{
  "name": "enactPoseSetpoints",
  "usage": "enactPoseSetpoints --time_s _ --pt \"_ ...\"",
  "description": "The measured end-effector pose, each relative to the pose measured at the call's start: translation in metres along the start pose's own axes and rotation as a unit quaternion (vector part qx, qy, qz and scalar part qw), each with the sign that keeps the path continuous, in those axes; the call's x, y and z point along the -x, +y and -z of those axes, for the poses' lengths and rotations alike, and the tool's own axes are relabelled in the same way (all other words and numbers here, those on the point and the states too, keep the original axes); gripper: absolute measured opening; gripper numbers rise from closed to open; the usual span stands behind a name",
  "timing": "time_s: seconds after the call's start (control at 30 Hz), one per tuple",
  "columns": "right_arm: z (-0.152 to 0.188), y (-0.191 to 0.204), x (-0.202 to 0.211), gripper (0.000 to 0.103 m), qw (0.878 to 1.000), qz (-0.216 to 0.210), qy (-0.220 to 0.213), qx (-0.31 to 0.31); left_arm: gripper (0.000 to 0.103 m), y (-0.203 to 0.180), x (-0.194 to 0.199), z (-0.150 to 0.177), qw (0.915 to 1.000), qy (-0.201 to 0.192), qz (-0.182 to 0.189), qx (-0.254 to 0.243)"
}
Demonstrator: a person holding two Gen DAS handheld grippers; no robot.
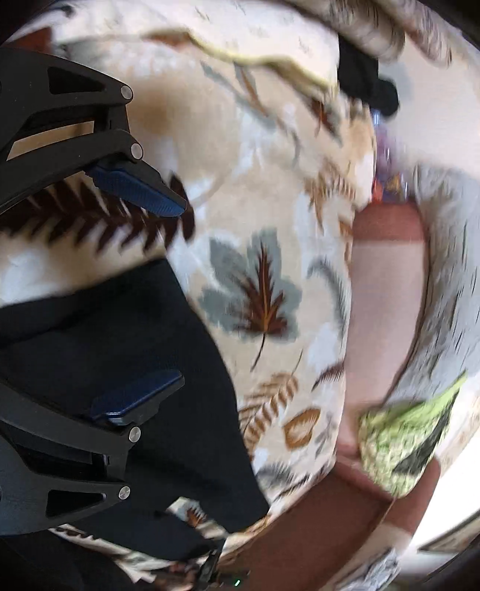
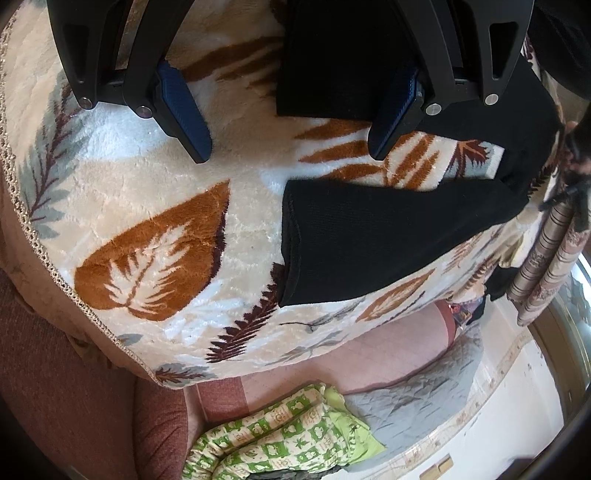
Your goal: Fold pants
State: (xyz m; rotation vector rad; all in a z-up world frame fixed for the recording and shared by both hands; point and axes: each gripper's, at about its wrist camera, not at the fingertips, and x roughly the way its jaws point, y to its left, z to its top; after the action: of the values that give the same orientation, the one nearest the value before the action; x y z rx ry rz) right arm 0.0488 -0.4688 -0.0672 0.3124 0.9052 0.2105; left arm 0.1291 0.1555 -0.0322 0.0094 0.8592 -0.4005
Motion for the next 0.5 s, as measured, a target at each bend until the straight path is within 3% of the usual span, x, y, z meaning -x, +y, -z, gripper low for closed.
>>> enactPoseSetpoints --time_s 0.07,0.17,0.37,0.4,0.43,0.5 --pt "0.0 0.0 0.0 0.085 1.0 0.002 0.001 0.002 0.085 -0.005 -0.015 0.0 0.9993 0.015 0.019 -0.027" --pt "0.001 0.0 -0.001 0.085 1.0 0.007 0.001 0.006 0.085 -0.001 -0.043 0.0 0.9966 0.061 0.007 -0.056" --pt "0.001 -0.001 -0.001 0.086 1.0 0.003 -0.001 0.002 0.081 0.019 -0.051 0.005 0.9958 0.066 0.054 -0.031" --pt "0.001 -0.001 -0.001 0.086 1.0 0.002 -0.001 0.001 0.072 0.021 -0.05 0.005 0.9958 0.064 0.062 -0.024" --pt "0.001 0.0 -0.002 0.086 1.0 0.002 -0.001 0.001 0.052 0.023 -0.049 0.004 0.9957 0.062 0.067 -0.016" --pt "0.001 -0.001 -0.002 0.086 1.0 0.003 -0.001 0.002 0.032 0.022 -0.049 0.003 0.9953 0.066 0.07 -0.012"
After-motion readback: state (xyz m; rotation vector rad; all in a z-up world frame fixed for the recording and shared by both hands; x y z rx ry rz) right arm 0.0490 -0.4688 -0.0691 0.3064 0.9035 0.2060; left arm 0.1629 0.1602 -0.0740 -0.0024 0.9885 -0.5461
